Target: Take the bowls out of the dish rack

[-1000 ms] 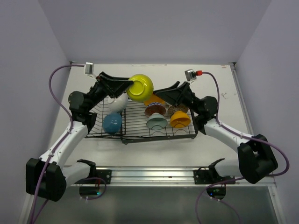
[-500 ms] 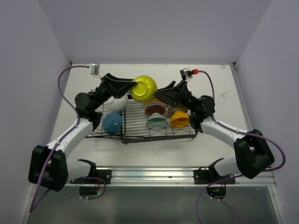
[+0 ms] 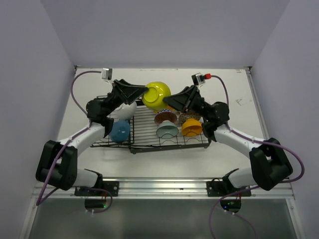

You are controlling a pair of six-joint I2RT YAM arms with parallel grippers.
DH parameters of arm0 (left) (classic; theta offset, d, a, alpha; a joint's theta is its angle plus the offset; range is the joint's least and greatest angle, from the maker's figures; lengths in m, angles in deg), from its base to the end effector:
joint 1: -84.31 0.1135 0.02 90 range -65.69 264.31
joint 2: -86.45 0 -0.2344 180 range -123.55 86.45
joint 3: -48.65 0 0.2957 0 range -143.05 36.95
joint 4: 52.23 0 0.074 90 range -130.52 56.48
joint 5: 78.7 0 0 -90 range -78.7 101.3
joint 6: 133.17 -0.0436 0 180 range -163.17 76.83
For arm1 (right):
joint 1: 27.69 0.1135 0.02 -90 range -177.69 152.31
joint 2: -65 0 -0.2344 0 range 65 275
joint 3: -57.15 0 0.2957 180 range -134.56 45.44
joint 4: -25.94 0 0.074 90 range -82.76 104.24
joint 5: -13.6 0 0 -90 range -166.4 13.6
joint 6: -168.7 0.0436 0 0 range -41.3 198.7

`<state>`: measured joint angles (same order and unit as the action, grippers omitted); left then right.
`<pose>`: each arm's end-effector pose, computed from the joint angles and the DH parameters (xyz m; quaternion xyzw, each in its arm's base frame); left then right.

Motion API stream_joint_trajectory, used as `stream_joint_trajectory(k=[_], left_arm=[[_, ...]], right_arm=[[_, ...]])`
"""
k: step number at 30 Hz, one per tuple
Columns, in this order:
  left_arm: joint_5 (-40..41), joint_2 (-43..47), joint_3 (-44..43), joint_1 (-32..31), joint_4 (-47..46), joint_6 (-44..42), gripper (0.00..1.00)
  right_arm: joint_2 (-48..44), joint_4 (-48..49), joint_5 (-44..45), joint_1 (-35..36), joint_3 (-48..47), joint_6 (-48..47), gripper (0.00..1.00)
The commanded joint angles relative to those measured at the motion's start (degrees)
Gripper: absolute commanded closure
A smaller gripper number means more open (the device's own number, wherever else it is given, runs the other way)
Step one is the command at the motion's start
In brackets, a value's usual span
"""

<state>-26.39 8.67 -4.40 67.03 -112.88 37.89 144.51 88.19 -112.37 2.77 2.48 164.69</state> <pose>0.3042 -0.1225 0.2825 0.0170 0.5173 -0.7338 0.4400 0.2736 0.1906 0.2862 -0.0487 0.5018 0.7969 0.3327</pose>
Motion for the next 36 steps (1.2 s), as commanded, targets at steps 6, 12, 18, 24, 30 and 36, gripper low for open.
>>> stream_joint_trajectory(k=[6, 12, 18, 24, 30, 36], left_arm=[[0.95, -7.21, 0.21, -0.91, -15.43, 7.44, 0.99], [-1.68, -10.73, -0.75, -1.0, -20.88, 10.78, 0.57], [-4.4, -10.73, -2.25, -1.09, -17.12, 8.34, 0.17], [-6.34, -8.88, -1.72, -1.09, -13.52, 5.17, 0.0], [-7.57, -5.2, -3.74, -0.83, -2.65, -1.84, 0.0], [-6.87, 2.53, -9.62, 2.33, 21.61, -16.52, 0.0]], right_arm=[[-1.28, 16.49, 0.02, 0.48, -2.74, 1.1, 0.83], [-0.23, 16.31, 0.63, 0.48, -4.41, 2.42, 1.0], [1.35, 16.13, 1.07, 0.48, -7.4, 4.0, 1.0], [2.06, 15.43, 1.6, 0.39, -8.98, 4.18, 1.0], [2.41, 13.68, 0.64, 0.39, -9.69, 2.96, 1.0], [-2.24, -0.18, -2.79, -0.4, -9.16, -7.75, 1.0]])
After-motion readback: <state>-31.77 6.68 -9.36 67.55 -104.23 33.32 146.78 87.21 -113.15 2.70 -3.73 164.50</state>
